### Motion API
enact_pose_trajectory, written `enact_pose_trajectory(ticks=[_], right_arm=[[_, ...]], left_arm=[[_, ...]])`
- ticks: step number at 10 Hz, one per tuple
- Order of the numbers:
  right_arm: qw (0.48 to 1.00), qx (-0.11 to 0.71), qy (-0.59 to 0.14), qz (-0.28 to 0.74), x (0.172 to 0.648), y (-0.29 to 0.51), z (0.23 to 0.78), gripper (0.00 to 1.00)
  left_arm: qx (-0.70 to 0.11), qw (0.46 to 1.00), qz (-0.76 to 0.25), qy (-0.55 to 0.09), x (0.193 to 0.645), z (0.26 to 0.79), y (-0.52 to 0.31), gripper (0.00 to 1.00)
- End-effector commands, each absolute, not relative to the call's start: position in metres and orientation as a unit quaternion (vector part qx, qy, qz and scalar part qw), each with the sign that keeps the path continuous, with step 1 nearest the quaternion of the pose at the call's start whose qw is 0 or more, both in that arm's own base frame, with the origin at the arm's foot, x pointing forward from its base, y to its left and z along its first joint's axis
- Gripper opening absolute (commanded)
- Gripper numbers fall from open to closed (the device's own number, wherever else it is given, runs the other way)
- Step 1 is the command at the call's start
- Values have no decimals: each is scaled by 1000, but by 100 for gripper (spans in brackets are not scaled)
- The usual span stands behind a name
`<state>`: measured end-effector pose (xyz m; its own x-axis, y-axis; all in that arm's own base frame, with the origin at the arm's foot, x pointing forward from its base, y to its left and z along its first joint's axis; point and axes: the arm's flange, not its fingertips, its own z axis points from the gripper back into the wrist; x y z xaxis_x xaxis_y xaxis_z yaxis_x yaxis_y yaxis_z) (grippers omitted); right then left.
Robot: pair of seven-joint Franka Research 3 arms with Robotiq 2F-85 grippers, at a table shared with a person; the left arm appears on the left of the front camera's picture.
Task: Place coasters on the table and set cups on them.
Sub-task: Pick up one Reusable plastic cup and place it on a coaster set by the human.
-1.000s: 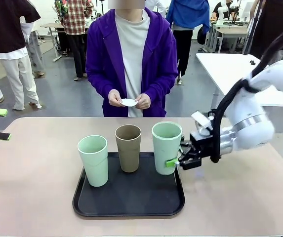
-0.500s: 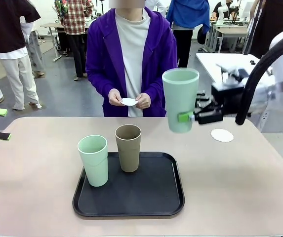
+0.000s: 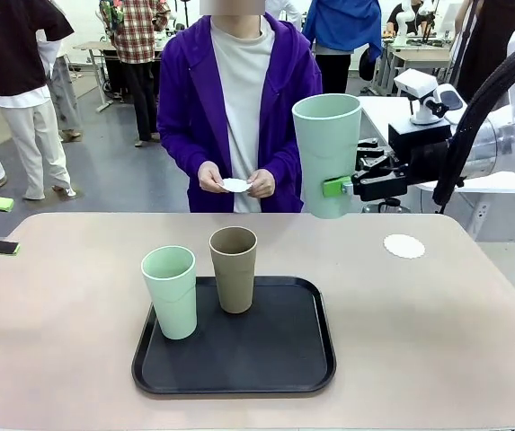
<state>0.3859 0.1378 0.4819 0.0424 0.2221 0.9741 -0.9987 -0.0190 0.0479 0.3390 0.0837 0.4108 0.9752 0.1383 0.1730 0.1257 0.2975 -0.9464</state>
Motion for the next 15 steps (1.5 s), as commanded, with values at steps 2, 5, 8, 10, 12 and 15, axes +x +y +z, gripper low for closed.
enact_pose_trajectory(ticks=[2,5,8,10,12,15], right_arm=[[553,463,-424,547,385,137,479,69],[583,428,-475,500,444,84,482,83],[623,417,-525,402,515,-9,478,83],[633,409,-543,370,549,-47,465,83],[646,398,-553,345,569,-68,459,83],[656,384,-558,332,577,-81,456,83]], left_arm=[[-595,795,0,-118,339,411,85,100],[-595,795,0,-118,339,411,85,100],[-595,795,0,-118,339,411,85,100],[-595,795,0,-118,339,411,85,100],[-595,795,0,-118,339,411,85,100],[-595,795,0,-118,339,411,85,100]])
